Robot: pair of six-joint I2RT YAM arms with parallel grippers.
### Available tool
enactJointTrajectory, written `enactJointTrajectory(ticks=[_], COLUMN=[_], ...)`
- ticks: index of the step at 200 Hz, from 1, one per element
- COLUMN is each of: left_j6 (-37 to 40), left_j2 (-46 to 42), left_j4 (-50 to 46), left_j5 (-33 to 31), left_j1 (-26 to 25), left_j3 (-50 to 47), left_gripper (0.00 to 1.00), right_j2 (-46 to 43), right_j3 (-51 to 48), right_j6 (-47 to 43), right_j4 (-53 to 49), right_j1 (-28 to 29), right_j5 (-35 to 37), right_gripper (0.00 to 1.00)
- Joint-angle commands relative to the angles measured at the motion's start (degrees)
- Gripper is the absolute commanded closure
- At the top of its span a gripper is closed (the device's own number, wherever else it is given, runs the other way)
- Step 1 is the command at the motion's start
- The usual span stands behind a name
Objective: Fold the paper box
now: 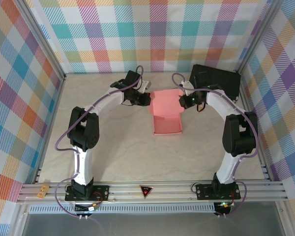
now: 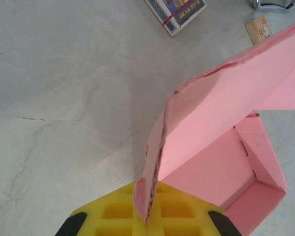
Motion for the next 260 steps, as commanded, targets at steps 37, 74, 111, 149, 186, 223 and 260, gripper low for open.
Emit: enactJointTrajectory(ticks=[37,74,111,149,186,223,260], left_j6=[-3.66,-5.34,-6.33,-8.83,-12.3,-13.79,-14.11], left_j2=[-3.82,-6.66,-10.51,-12.56,-13.78,-15.14,-16.36], left_j4=[3.44,8.05,13.82,16.35,20.29,23.9,26.32], left_j5=[-7.87,-12.67,-15.75,-17.89,-19.87,-20.22,-20.9], left_j1=[-0.04,-0.47,-0.83,-0.9,-0.87,-1.18,-1.34], left_j3=[-1.59,-5.39,-11.05,-14.97,-18.3,-21.35,-23.45], left_gripper=[1.0,1.0,1.0,1.0,1.0,1.0,1.0], right_j2=[-5.62,-6.57,-7.08,-7.33,-7.13,-7.26,-6.91], right_j3=[-8.43,-12.94,-15.45,-17.11,-18.28,-20.07,-21.11], right_j6=[6.53,7.83,7.35,6.66,6.56,6.69,7.29], right_j4=[15.04,23.3,29.54,33.91,36.96,41.21,43.91], right_j1=[4.05,7.13,9.53,11.5,12.83,13.62,14.16], right_j5=[7.69,13.37,16.49,19.47,22.2,24.47,25.83], right_gripper=[0.92,0.92,0.91,0.92,0.91,0.9,0.89])
